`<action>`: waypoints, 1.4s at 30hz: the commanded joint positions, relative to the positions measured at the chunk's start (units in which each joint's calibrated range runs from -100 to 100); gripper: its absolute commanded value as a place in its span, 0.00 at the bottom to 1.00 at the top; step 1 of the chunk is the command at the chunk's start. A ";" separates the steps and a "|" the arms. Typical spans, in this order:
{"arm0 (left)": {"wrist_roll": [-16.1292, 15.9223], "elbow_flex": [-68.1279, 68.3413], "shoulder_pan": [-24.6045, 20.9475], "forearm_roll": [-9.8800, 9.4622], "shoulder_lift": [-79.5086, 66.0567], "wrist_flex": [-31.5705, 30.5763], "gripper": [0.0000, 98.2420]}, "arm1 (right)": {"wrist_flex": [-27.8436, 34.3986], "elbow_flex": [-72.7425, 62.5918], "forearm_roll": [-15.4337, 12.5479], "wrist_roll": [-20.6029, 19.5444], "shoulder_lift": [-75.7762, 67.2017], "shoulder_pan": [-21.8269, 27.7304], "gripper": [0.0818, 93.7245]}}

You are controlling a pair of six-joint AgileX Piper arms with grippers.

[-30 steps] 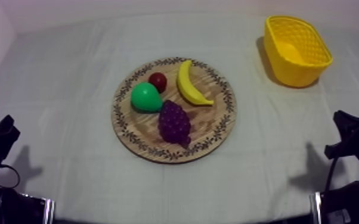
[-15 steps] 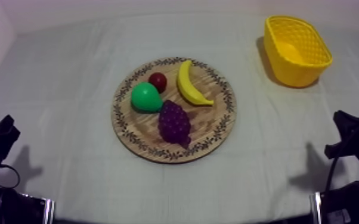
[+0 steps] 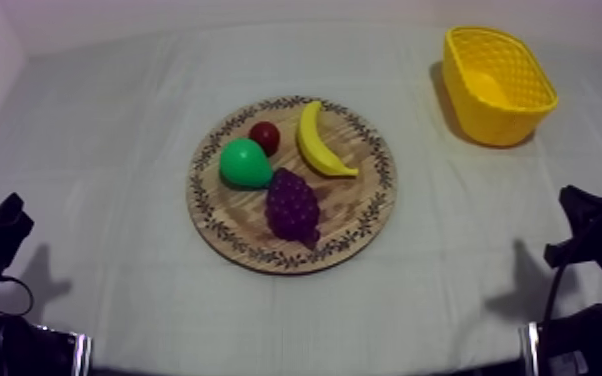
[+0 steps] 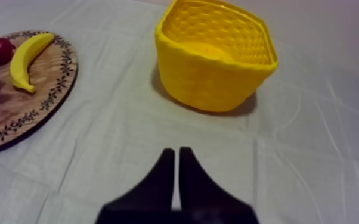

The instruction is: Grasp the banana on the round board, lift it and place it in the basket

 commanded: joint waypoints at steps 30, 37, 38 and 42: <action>0.01 -0.01 0.02 0.03 -0.05 0.00 0.00 | 1.53 -42.09 4.47 -3.00 40.81 -14.85 0.00; 0.00 -0.01 0.02 0.03 -0.05 0.00 0.00 | 8.48 -53.86 9.52 -8.15 51.25 -22.87 0.00; 0.00 -0.01 0.02 0.03 -0.05 0.00 0.00 | 9.46 -55.41 9.99 -8.69 52.40 -23.78 0.00; 0.02 -0.01 0.02 0.03 -0.05 0.00 0.00 | 13.06 -60.98 12.24 -11.07 56.31 -27.13 0.00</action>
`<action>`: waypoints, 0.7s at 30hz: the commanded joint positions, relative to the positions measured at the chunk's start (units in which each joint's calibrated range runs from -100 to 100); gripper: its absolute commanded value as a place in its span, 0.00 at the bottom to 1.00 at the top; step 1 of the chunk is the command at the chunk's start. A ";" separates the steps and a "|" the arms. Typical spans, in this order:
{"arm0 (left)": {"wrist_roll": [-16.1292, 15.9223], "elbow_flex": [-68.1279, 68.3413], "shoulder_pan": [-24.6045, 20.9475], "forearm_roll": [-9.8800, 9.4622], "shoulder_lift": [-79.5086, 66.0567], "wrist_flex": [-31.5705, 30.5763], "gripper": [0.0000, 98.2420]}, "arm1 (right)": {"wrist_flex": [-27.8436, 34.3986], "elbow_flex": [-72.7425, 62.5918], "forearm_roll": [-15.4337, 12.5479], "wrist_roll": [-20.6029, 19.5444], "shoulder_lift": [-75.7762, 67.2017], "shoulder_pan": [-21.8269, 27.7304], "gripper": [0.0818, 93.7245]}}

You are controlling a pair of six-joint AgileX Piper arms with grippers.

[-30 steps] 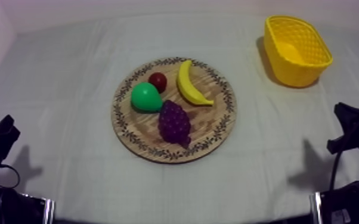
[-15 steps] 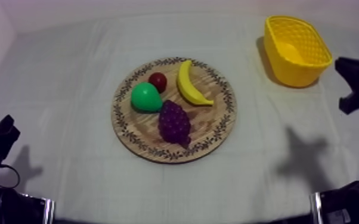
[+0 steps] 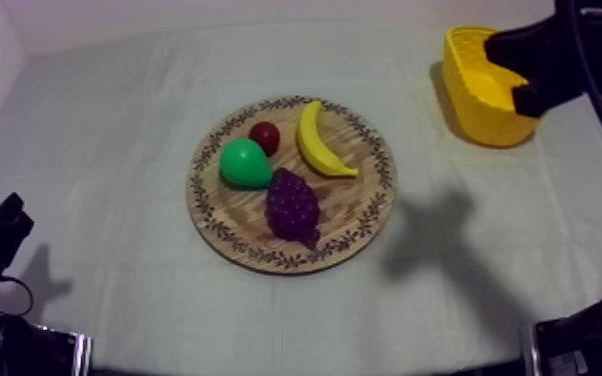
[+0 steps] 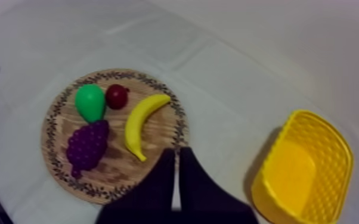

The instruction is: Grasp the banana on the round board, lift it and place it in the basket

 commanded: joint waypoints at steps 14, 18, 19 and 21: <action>0.01 -0.01 0.02 0.03 -0.05 0.00 0.00 | 9.94 -17.58 8.01 -10.54 16.38 -5.31 0.00; 0.00 -0.01 0.02 0.03 -0.05 0.00 0.00 | 14.54 -22.37 9.30 -12.41 21.30 -6.63 0.00; 0.00 -0.01 0.02 0.03 -0.05 0.00 0.00 | 15.71 -23.66 9.46 -12.75 22.54 -6.88 0.00; -0.02 -0.01 0.02 0.03 -0.05 0.00 0.00 | 17.89 -26.27 9.56 -13.24 24.92 -7.31 0.00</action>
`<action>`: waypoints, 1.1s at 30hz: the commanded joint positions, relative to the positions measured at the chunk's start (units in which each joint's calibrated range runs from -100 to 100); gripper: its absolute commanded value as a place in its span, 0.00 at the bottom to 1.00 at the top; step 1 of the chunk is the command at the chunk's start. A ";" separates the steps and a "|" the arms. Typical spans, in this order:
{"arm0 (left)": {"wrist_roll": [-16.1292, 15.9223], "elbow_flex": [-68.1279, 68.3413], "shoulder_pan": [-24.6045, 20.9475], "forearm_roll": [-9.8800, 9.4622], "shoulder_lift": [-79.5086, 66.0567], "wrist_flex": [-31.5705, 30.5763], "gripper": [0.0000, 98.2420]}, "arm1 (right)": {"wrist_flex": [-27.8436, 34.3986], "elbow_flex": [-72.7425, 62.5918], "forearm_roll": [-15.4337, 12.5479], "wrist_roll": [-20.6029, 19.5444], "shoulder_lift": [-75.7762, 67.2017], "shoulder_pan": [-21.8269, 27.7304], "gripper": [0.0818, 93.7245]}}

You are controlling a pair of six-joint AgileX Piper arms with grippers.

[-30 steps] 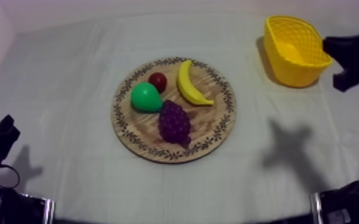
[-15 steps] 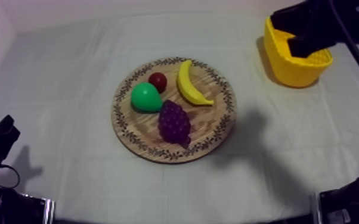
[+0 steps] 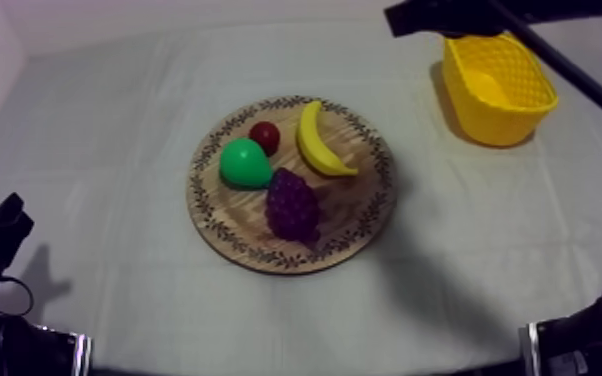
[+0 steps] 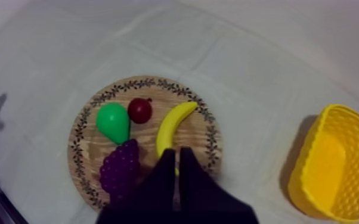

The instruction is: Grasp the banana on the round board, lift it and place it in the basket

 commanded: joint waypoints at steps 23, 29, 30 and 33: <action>0.00 -0.01 0.02 0.03 -0.05 0.00 0.00 | 12.06 -16.43 -2.58 0.63 18.22 0.11 0.49; 0.01 -0.01 0.02 0.03 -0.05 0.00 0.00 | 12.09 -16.78 -4.83 1.80 19.58 0.89 0.65; 0.00 -0.01 0.02 0.03 -0.05 0.00 0.00 | 12.00 -16.75 -5.01 1.91 19.76 0.95 0.65; -0.01 -0.01 0.02 0.03 -0.05 0.00 0.00 | 11.64 -16.63 -5.30 2.07 20.30 1.05 0.65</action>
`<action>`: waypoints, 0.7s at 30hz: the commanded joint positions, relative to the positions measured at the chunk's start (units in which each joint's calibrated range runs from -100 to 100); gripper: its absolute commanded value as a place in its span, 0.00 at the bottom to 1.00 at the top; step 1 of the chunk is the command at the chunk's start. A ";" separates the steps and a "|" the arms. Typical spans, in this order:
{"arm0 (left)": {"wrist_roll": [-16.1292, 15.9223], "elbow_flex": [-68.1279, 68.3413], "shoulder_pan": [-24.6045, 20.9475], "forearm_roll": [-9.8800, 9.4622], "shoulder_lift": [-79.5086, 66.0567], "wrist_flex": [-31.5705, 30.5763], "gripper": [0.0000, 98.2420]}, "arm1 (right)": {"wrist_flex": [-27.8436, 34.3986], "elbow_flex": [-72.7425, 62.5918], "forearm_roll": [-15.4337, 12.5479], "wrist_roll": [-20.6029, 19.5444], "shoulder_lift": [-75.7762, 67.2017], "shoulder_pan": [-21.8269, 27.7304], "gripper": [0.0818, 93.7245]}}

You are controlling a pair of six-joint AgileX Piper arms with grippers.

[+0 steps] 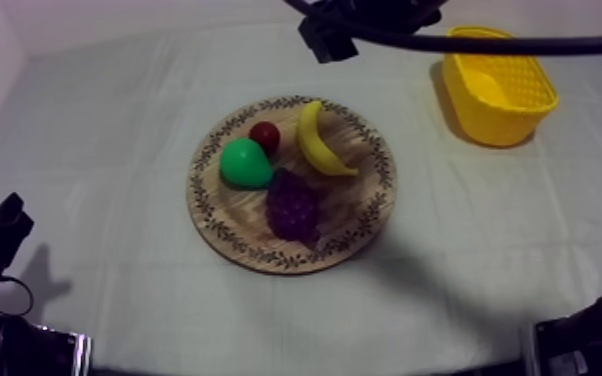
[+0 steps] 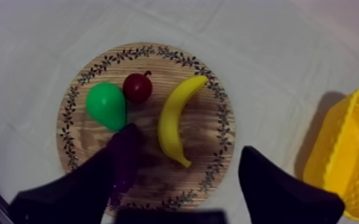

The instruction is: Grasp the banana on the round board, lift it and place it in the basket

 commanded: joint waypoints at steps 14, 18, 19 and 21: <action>-0.01 -0.01 0.02 0.03 -0.05 0.00 0.00 | -2.69 -0.14 -1.50 -0.42 7.35 0.69 0.60; 0.01 -0.01 0.02 0.03 -0.05 0.00 0.00 | -3.61 -0.33 -2.32 -0.51 11.01 0.91 0.59; 0.01 -0.01 0.02 0.03 -0.05 0.00 0.00 | -3.85 -0.37 -2.52 -0.54 11.97 0.91 0.59; 0.00 -0.01 0.02 0.03 -0.05 0.00 0.00 | -4.51 -0.44 -2.89 -0.57 13.94 0.91 0.59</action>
